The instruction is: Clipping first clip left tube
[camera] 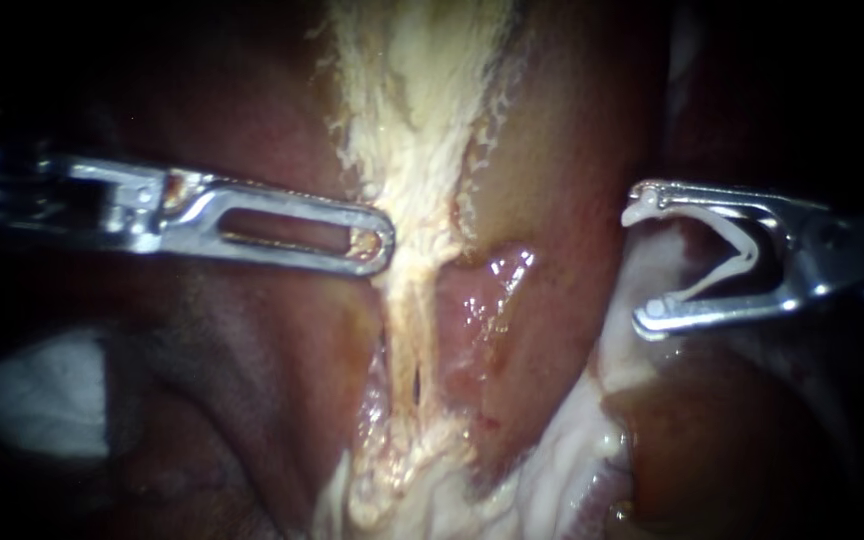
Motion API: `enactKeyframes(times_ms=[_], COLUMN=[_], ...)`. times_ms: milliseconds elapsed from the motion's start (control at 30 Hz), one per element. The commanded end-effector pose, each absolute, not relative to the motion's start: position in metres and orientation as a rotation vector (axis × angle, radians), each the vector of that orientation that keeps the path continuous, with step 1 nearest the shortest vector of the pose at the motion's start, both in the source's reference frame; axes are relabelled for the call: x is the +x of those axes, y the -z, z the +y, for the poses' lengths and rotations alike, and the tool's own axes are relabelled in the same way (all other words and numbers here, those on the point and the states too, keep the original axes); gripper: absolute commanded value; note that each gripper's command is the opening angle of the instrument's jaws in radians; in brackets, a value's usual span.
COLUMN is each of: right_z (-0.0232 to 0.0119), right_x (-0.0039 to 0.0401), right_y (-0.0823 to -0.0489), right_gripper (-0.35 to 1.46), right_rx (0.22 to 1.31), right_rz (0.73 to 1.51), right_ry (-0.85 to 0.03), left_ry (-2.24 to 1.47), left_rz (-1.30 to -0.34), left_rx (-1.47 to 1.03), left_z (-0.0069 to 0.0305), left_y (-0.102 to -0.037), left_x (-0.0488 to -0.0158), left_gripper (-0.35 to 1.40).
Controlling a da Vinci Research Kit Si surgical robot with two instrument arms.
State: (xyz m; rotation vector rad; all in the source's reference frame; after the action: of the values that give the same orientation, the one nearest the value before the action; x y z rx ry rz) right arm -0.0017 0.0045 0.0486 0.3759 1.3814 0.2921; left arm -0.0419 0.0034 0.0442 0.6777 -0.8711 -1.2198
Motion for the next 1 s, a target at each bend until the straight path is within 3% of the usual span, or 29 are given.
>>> enactKeyframes(times_ms=[33,433,1000], right_z=[0.0043,0.0008,-0.0040], right_x=[-0.0015,0.0027,0.0103], right_y=[-0.0487,-0.0508,-0.0563], right_gripper=[0.60,0.59,0.59], right_rx=[0.380,0.475,0.578], right_rz=[1.378,1.338,1.294], right_ry=[-0.299,-0.327,-0.355], left_ry=[1.224,1.232,1.238], left_rz=[-0.872,-0.873,-0.872], left_rx=[0.675,0.657,0.646], left_z=[0.0034,0.0032,0.0034], left_y=[-0.0439,-0.0430,-0.0428], left_x=[-0.0417,-0.0399,-0.0392], left_gripper=[-0.35,-0.35,-0.35])
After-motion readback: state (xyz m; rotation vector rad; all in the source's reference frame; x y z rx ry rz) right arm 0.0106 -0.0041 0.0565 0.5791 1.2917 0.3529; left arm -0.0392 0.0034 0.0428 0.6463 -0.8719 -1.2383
